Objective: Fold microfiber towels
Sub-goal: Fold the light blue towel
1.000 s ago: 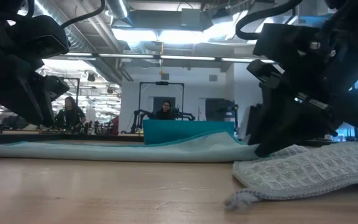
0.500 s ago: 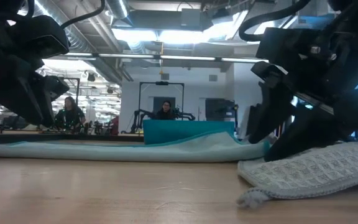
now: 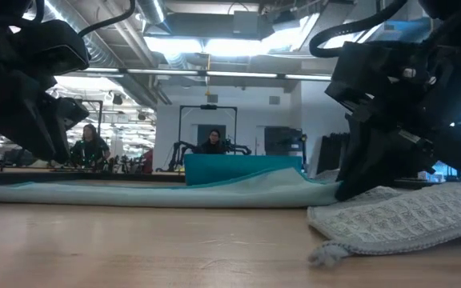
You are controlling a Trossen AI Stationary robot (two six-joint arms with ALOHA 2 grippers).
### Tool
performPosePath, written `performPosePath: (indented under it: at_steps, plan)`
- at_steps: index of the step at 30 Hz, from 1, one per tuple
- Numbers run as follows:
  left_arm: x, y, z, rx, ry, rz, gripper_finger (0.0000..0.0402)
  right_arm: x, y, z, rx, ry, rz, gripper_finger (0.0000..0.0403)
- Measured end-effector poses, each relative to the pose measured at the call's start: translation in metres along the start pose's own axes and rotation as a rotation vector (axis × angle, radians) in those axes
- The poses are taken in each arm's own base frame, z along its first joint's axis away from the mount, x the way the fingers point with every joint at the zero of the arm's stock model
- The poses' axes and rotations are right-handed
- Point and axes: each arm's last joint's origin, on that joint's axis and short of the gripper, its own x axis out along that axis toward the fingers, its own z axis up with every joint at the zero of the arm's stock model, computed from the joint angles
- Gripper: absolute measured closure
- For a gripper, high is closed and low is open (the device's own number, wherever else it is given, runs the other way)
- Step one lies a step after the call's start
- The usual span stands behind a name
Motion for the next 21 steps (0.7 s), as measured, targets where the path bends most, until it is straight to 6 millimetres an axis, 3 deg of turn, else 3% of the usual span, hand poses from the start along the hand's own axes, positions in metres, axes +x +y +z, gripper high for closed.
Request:
performPosePath:
  at_steps: [5,11,21]
  plan:
    - [0.0,0.0,0.0,0.0,0.0,0.0,0.0307,-0.001,-0.001,0.003,-0.012,-0.009,-0.005,0.0379]
    - [0.0,-0.001,0.002,0.015,-0.017,-0.011,0.0307,-0.008,-0.007,0.023,-0.088,-0.057,-0.033,0.0396]
    - [-0.004,-0.008,0.012,0.068,-0.093,-0.056,0.0307,0.003,-0.042,0.045,-0.207,-0.063,-0.095,0.0389]
